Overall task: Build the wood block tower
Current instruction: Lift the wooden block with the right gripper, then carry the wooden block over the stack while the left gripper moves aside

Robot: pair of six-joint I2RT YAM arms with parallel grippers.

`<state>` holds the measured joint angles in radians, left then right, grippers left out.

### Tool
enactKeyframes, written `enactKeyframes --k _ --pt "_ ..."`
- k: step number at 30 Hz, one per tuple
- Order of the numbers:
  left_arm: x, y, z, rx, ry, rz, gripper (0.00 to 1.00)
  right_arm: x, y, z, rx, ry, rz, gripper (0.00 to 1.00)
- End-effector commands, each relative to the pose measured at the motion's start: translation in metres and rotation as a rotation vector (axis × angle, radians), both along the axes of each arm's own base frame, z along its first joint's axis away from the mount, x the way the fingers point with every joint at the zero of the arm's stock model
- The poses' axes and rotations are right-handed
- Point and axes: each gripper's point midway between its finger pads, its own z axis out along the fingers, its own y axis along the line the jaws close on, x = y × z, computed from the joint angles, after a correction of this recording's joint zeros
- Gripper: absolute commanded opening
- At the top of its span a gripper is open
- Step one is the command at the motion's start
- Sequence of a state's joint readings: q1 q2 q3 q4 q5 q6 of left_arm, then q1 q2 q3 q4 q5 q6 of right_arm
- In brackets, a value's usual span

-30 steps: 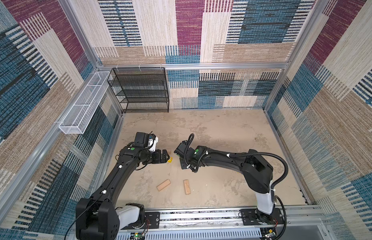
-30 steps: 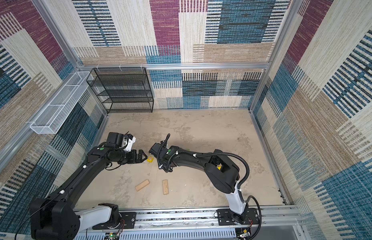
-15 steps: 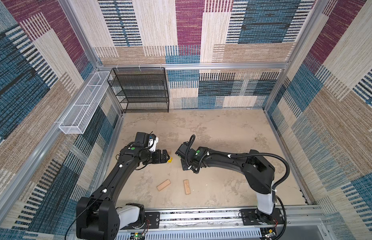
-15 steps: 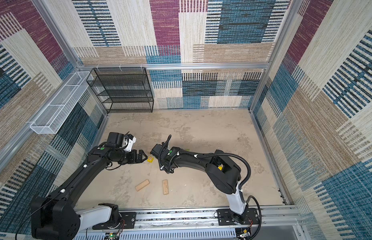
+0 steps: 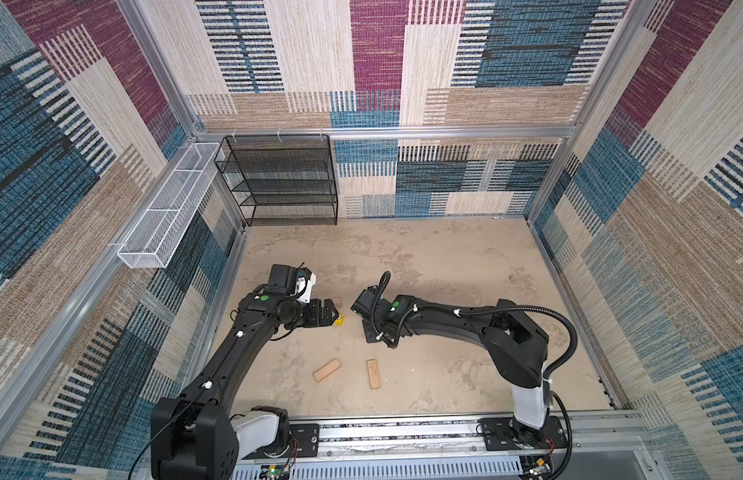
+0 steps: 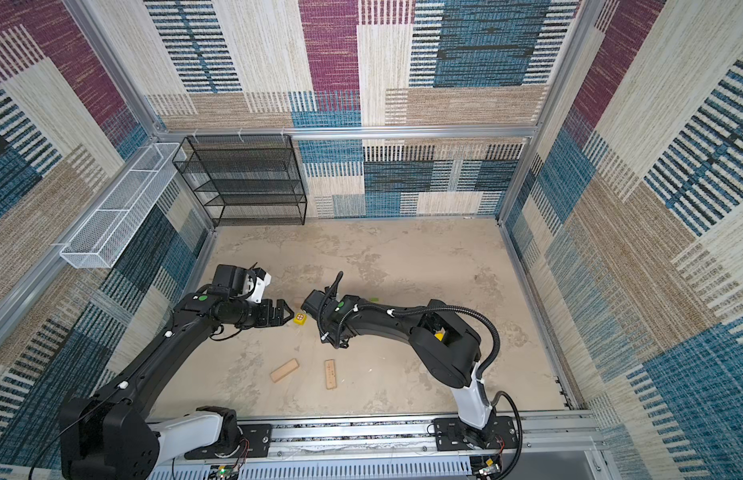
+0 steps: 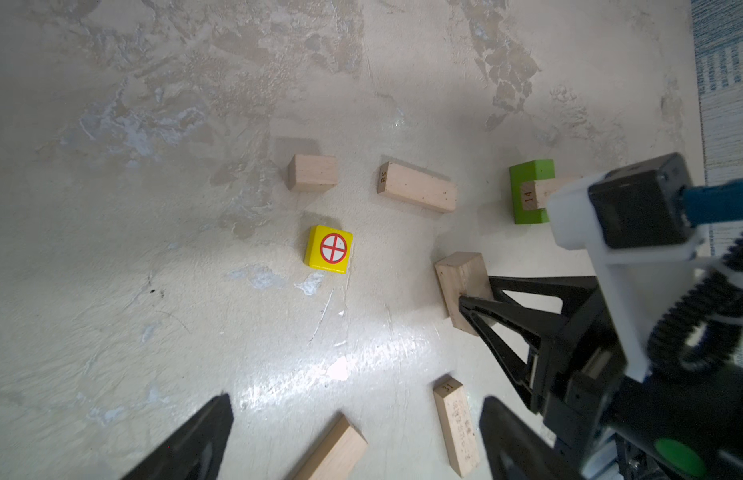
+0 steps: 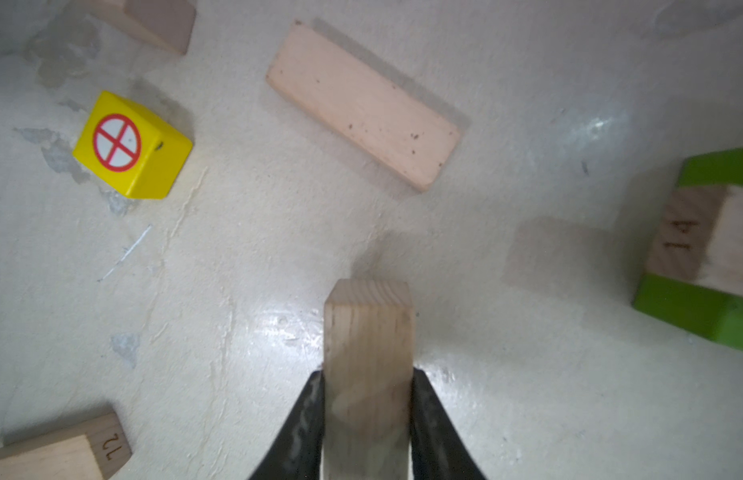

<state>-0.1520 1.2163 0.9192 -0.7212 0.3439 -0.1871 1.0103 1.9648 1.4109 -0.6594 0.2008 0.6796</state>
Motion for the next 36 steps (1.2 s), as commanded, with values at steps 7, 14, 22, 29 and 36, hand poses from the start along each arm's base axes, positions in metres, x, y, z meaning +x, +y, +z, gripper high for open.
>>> enactKeyframes --k 7,14,22,29,36 --pt "-0.002 -0.001 0.000 -0.015 0.012 0.013 0.97 0.001 0.005 0.005 0.027 -0.006 -0.014 0.00" --pt "-0.002 -0.001 0.000 -0.013 0.012 0.015 0.97 0.003 0.007 0.009 0.033 -0.012 -0.012 0.00" --pt "-0.002 0.001 0.002 -0.004 -0.001 0.022 0.97 0.010 0.010 0.036 0.062 -0.063 -0.009 0.00" --pt "-0.005 -0.011 0.003 -0.003 0.001 -0.013 0.96 0.018 0.010 0.065 0.075 -0.122 -0.022 0.00" --pt "-0.005 -0.042 0.001 0.011 0.022 -0.090 0.96 0.019 -0.007 0.078 0.056 -0.155 -0.068 0.00"
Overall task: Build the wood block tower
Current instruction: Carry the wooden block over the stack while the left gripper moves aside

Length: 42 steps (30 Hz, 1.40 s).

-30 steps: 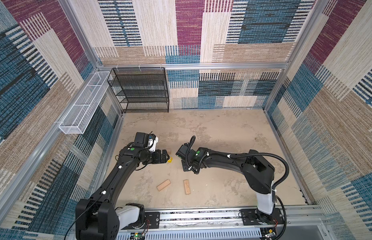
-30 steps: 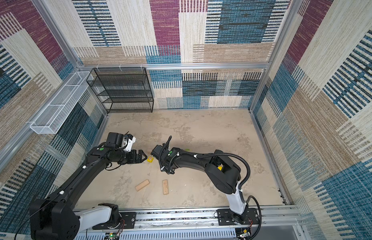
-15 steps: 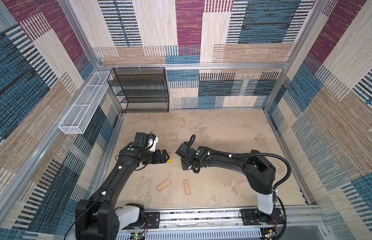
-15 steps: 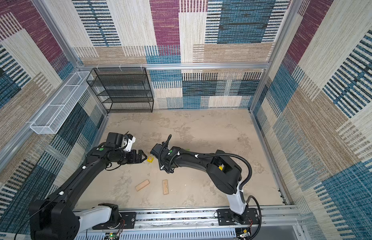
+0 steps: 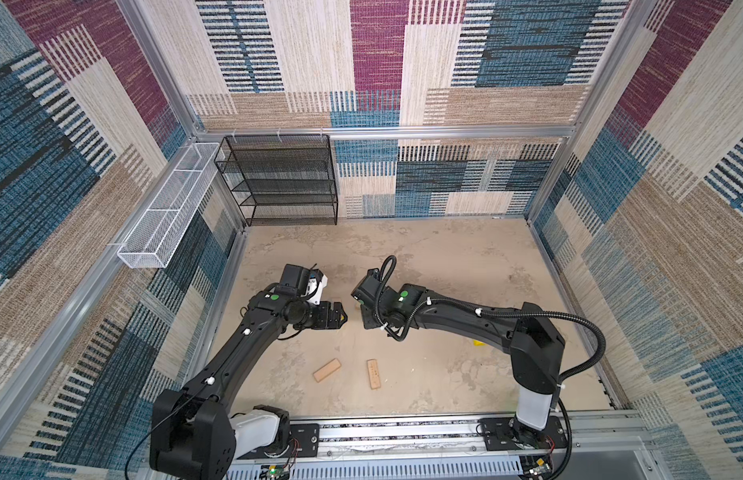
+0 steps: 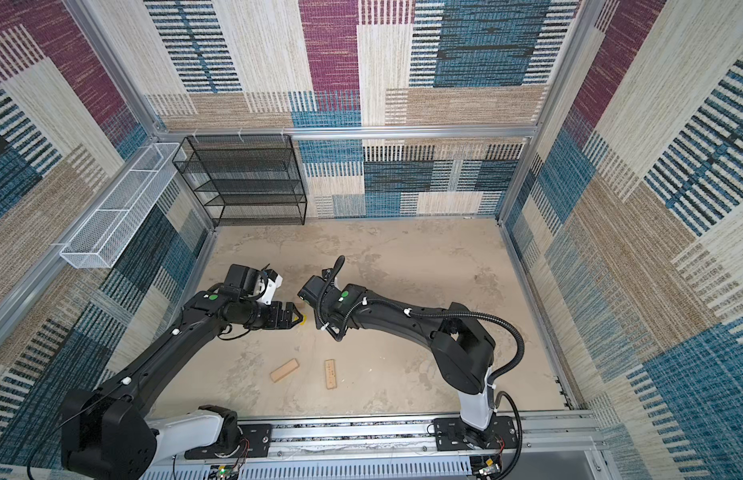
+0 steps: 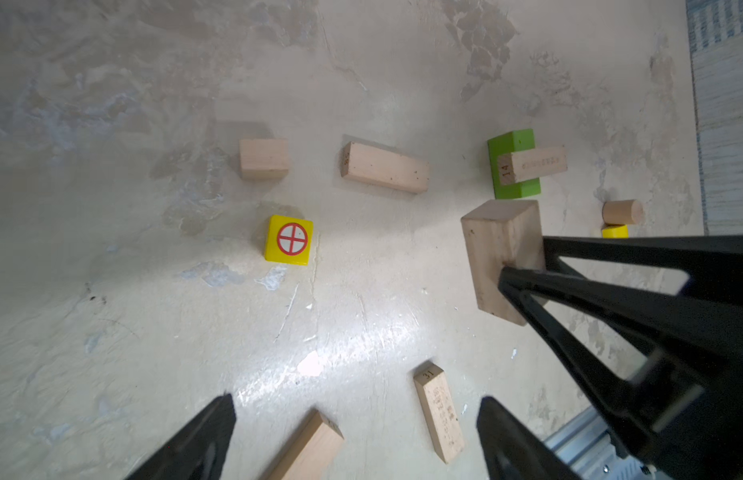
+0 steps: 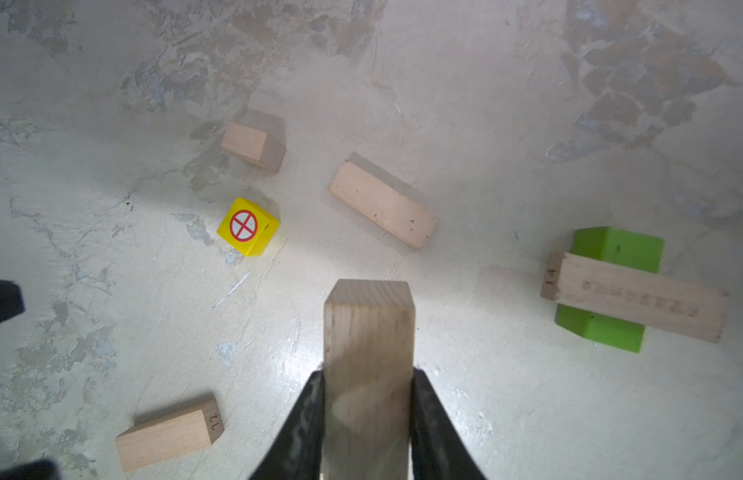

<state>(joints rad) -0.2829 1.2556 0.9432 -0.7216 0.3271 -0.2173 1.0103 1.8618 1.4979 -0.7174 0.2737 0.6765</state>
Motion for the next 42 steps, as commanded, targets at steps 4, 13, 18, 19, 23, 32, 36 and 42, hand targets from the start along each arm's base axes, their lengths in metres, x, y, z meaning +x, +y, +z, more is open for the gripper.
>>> enactKeyframes --k 4,13,18,19,23,32,36,42 --pt "0.009 -0.030 0.010 0.012 -0.028 -0.044 0.96 0.001 -0.025 0.012 -0.029 -0.039 -0.070 0.00" --pt "0.030 -0.084 0.025 -0.011 -0.053 -0.159 0.96 0.011 -0.077 0.020 -0.032 -0.035 -0.175 0.00" --pt "0.038 -0.115 0.033 -0.043 -0.064 -0.219 0.96 0.018 -0.105 0.020 -0.016 -0.032 -0.228 0.00" --pt "0.039 -0.118 0.032 -0.043 -0.064 -0.228 0.96 0.019 -0.107 0.021 -0.014 -0.033 -0.232 0.00" --pt "0.041 -0.121 0.027 -0.041 -0.049 -0.237 0.96 0.019 -0.111 0.016 -0.028 -0.021 -0.235 0.00" --pt "0.030 -0.126 0.014 -0.071 0.005 -0.257 0.96 0.025 -0.114 0.009 -0.054 -0.015 -0.235 0.00" --pt "0.027 -0.128 0.013 -0.075 0.012 -0.264 0.96 0.028 -0.116 0.006 -0.066 -0.012 -0.237 0.00" --pt "0.026 -0.128 0.011 -0.074 0.016 -0.267 0.96 0.032 -0.116 0.004 -0.068 -0.014 -0.238 0.00"
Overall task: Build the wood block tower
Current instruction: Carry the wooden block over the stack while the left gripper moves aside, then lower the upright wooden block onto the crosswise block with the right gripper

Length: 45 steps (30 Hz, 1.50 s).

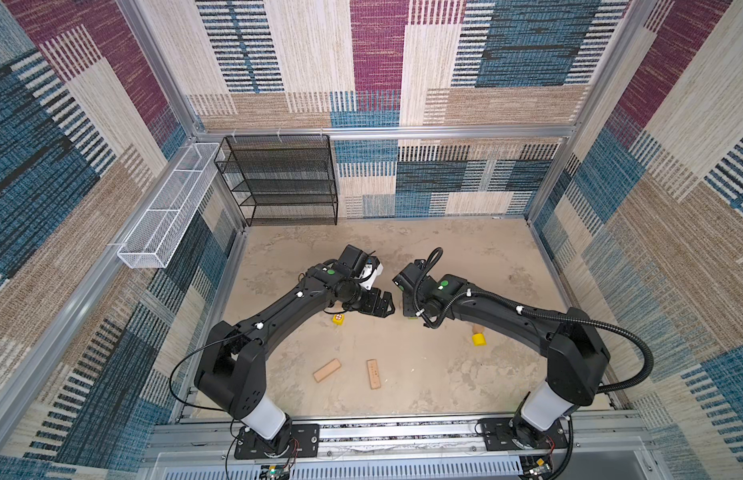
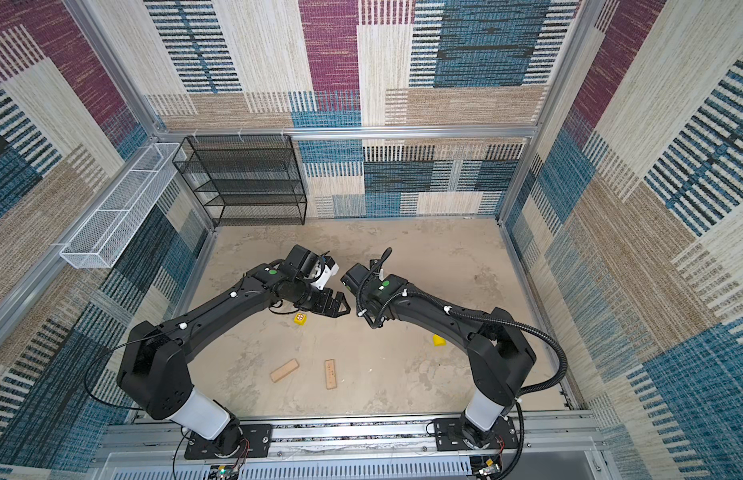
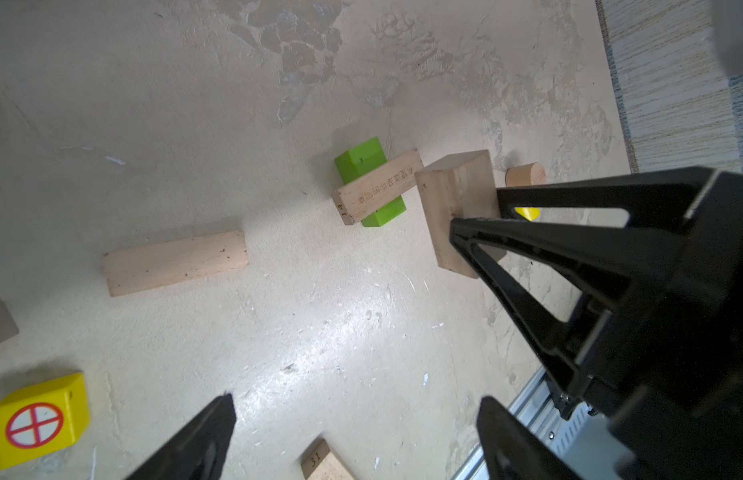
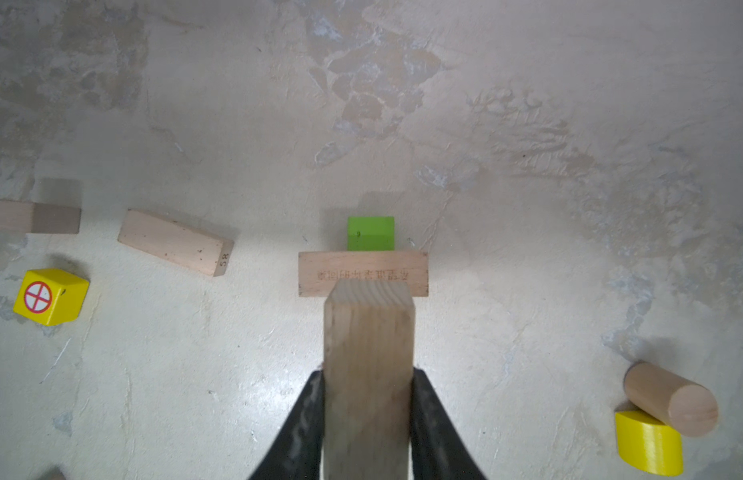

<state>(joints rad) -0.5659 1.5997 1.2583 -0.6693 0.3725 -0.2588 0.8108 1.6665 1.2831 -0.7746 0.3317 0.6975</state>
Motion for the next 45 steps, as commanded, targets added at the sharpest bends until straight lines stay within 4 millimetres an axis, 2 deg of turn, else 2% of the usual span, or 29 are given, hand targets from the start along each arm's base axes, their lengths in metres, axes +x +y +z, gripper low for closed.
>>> enactKeyframes --k 1,24,45 --pt "0.000 -0.003 0.001 -0.019 0.001 0.001 0.96 0.007 0.004 0.003 0.009 -0.023 0.005 0.00" --pt "-0.002 -0.001 0.003 -0.019 -0.005 0.001 0.96 0.022 0.005 -0.017 -0.023 0.030 0.026 0.01" --pt "-0.002 -0.001 0.006 -0.020 -0.013 0.001 0.96 0.028 0.005 -0.020 -0.018 0.047 0.038 0.09"
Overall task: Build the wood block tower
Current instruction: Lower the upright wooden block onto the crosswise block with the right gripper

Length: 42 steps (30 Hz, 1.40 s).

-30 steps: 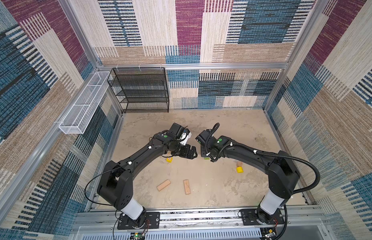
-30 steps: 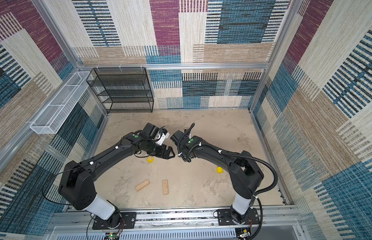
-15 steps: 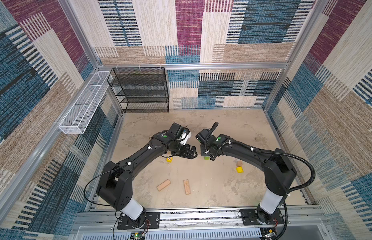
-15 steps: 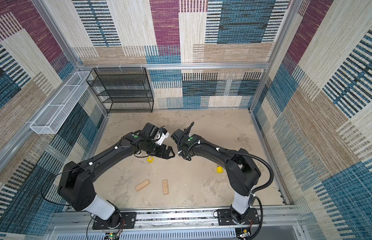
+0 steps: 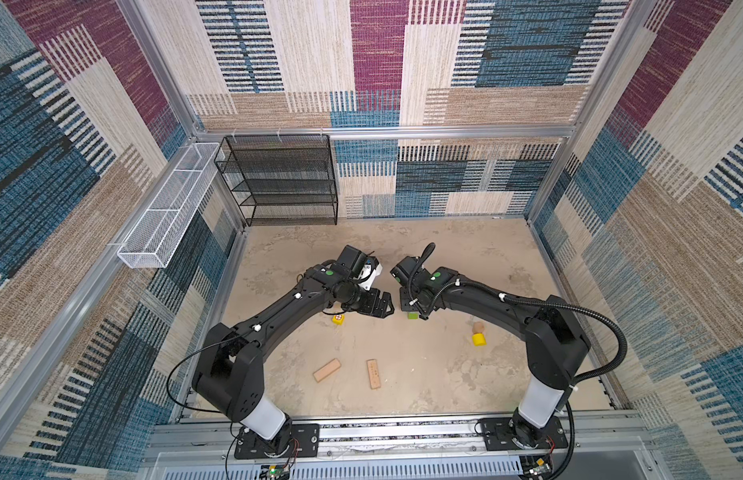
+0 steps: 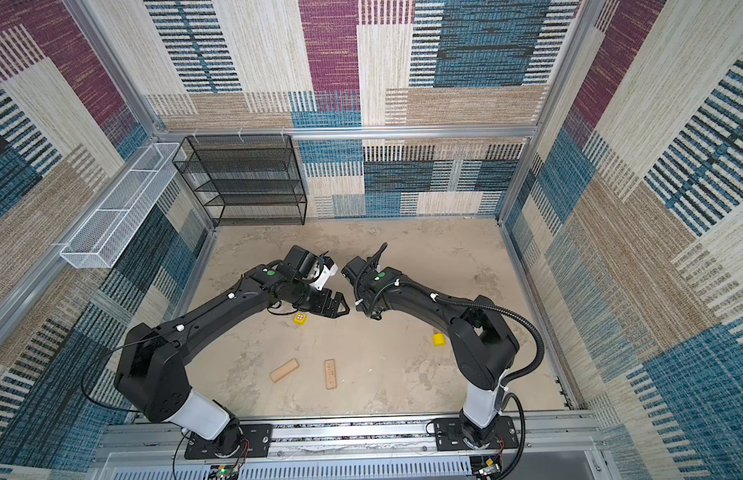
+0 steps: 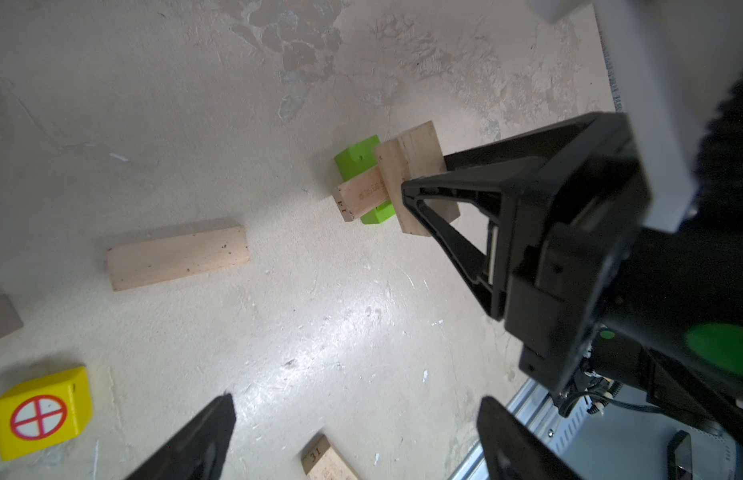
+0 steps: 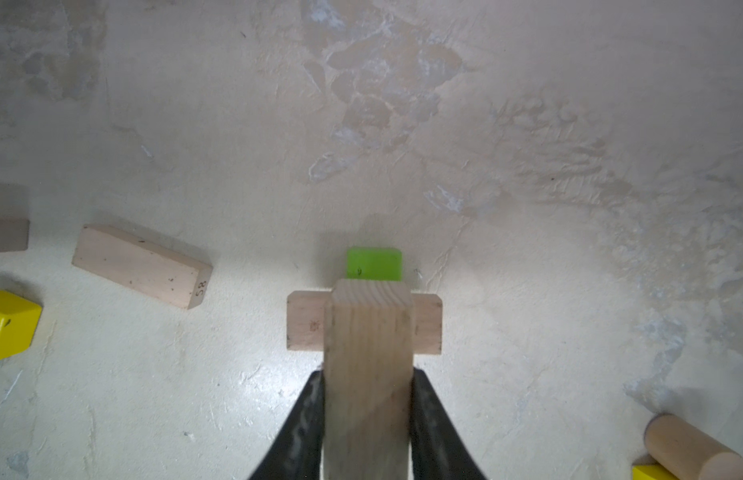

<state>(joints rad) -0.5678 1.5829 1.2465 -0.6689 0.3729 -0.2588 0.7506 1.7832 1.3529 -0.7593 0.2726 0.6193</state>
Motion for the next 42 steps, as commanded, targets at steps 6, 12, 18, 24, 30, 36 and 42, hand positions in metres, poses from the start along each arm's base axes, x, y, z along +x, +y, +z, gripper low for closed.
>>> enactKeyframes --k 6,12,18,24,30,36,42 --pt "0.0007 -0.0018 0.0047 -0.019 -0.010 0.003 0.96 0.0033 0.0011 0.0004 0.000 -0.006 0.007 0.13" --pt "0.0005 -0.0019 0.0048 -0.020 -0.009 0.003 0.96 0.0037 -0.0010 -0.0008 -0.008 -0.004 0.006 0.16" --pt "0.0008 -0.0024 0.0046 -0.021 -0.008 0.003 0.96 0.0055 -0.0018 0.0007 -0.007 -0.010 0.003 0.17" --pt "0.0004 -0.0019 0.0047 -0.020 -0.008 0.004 0.96 0.0062 -0.0013 0.0001 -0.007 -0.011 0.002 0.18" --pt "0.0004 -0.0025 0.0054 -0.024 -0.007 0.003 0.96 0.0075 0.0000 0.0004 -0.003 -0.009 0.004 0.20" --pt "0.0003 -0.0027 0.0060 -0.025 -0.008 0.002 0.96 0.0076 0.0013 -0.0009 -0.003 -0.004 0.008 0.21" --pt "-0.0001 -0.0023 0.0062 -0.025 -0.009 0.003 0.96 0.0077 0.0023 0.0001 0.001 -0.005 0.010 0.22"
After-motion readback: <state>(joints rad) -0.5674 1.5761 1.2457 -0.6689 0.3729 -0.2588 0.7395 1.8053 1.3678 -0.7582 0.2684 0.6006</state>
